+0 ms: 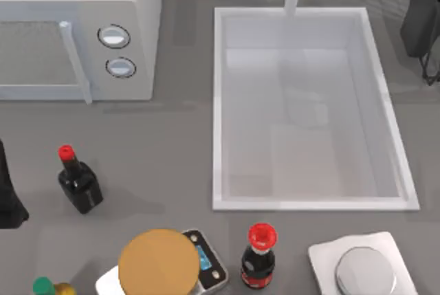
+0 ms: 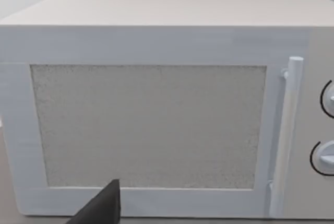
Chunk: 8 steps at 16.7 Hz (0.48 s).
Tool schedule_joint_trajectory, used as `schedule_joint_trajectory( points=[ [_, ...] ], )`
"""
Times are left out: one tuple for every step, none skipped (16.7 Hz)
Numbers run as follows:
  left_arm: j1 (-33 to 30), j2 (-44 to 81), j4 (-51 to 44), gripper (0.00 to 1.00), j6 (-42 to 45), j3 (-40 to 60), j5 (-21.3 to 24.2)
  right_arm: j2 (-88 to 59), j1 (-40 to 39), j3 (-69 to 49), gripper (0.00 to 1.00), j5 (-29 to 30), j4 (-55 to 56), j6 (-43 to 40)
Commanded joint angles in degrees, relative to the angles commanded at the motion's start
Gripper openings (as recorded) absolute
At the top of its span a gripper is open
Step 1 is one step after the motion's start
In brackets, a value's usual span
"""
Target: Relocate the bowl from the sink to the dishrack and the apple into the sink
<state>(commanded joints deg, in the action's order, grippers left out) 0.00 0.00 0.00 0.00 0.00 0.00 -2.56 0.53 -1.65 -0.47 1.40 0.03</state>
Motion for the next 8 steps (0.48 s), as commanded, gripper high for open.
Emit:
schedule_joint_trajectory(
  points=[
    [0.00, 0.00, 0.00, 1.00, 0.00, 0.00, 0.00, 1.46, -0.30, 0.93, 1.00, 0.27, -0.79, -0.01],
    [0.00, 0.00, 0.00, 1.00, 0.00, 0.00, 0.00, 2.30, -0.48, 1.48, 1.00, 0.43, -1.26, -0.02],
    [0.00, 0.00, 0.00, 1.00, 0.00, 0.00, 0.00, 2.56, -0.53, 1.65, 1.00, 0.48, -1.41, -0.03],
    [0.00, 0.00, 0.00, 1.00, 0.00, 0.00, 0.00, 2.56, -0.53, 1.65, 1.00, 0.48, -1.41, -0.03],
    [0.00, 0.00, 0.00, 1.00, 0.00, 0.00, 0.00, 2.56, -0.53, 1.65, 1.00, 0.48, -1.41, -0.03],
    [0.00, 0.00, 0.00, 1.00, 0.00, 0.00, 0.00, 2.56, -0.53, 1.65, 1.00, 0.48, -1.41, -0.03],
    [0.00, 0.00, 0.00, 1.00, 0.00, 0.00, 0.00, 2.56, -0.53, 1.65, 1.00, 0.48, -1.41, -0.03],
    [0.00, 0.00, 0.00, 1.00, 0.00, 0.00, 0.00, 2.56, -0.53, 1.65, 1.00, 0.48, -1.41, -0.03]
  ],
)
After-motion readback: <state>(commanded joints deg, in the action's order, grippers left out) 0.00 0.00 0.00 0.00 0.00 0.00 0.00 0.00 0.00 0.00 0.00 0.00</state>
